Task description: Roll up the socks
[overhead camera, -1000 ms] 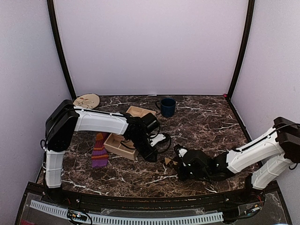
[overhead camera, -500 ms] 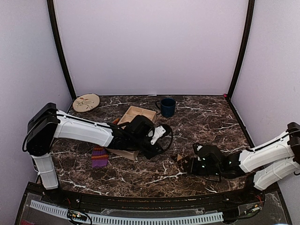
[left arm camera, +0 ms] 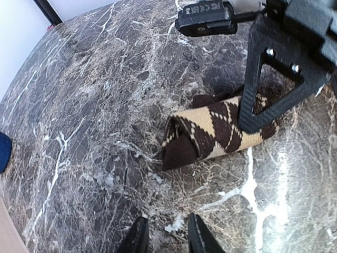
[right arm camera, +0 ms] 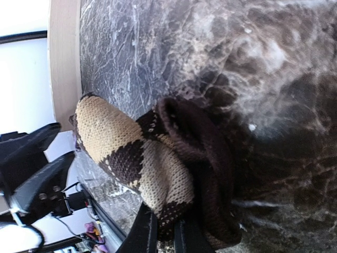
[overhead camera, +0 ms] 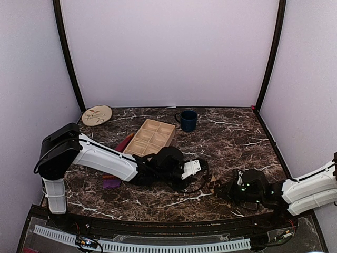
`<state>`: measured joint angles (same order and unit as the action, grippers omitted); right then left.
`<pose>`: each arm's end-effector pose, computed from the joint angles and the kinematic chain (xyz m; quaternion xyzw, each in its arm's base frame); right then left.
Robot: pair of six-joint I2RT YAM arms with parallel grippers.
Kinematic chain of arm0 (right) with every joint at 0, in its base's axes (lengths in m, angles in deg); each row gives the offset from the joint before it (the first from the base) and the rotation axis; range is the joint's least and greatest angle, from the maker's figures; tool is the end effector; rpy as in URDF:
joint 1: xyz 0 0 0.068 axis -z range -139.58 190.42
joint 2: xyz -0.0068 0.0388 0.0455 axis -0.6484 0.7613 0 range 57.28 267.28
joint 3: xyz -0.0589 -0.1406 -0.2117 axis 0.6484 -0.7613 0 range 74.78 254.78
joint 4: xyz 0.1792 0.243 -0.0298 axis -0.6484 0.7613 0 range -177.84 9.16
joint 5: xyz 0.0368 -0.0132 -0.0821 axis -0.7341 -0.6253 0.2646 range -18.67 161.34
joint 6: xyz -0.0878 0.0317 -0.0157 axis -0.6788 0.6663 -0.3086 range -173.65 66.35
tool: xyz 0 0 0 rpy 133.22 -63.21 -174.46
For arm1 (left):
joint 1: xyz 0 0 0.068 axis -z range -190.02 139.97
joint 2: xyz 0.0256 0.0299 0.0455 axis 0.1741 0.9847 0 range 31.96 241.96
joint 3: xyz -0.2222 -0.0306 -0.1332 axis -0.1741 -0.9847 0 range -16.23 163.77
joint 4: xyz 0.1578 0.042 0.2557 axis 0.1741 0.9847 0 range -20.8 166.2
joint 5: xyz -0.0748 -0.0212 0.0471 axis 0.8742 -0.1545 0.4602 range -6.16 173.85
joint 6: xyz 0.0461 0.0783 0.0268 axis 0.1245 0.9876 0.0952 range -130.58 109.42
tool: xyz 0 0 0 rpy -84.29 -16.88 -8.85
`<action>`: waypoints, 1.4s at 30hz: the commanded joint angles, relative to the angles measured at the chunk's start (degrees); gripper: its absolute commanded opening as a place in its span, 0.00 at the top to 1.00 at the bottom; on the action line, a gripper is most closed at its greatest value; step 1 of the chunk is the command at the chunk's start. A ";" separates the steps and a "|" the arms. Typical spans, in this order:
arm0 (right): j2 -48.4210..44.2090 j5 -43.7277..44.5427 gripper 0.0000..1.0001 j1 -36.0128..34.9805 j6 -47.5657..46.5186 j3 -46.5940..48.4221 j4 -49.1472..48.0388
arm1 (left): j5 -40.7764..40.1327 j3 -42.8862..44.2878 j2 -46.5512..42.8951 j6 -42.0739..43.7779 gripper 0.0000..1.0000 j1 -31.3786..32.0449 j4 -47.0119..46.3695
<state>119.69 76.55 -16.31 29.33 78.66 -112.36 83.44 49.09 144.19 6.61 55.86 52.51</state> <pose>0.1369 0.1944 0.0320 0.2211 0.8542 0.4263 0.1992 0.2026 -0.4512 0.0958 0.5736 0.6501 -0.2027 0.4553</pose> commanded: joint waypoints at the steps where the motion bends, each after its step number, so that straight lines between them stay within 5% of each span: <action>1: -1.46 -4.52 1.00 1.84 5.05 -1.85 0.54 | -2.31 1.85 1.07 9.12 0.70 0.91 -3.23; 22: 11.96 -25.08 1.00 6.79 5.99 1.70 -13.38 | -7.05 -4.65 -0.27 31.88 0.65 7.38 -8.96; 31: 23.17 -33.98 1.00 7.10 3.40 8.90 -18.40 | -12.66 -10.40 -3.88 34.09 0.64 7.61 -7.71; 42: 26.01 -39.66 1.00 7.09 0.71 13.45 -15.71 | -16.02 -11.52 -3.93 36.52 0.65 7.68 -9.38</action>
<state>145.13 41.07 -9.38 31.95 90.70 -128.38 68.23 38.53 143.27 41.78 63.38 44.43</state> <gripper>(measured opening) 0.049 0.354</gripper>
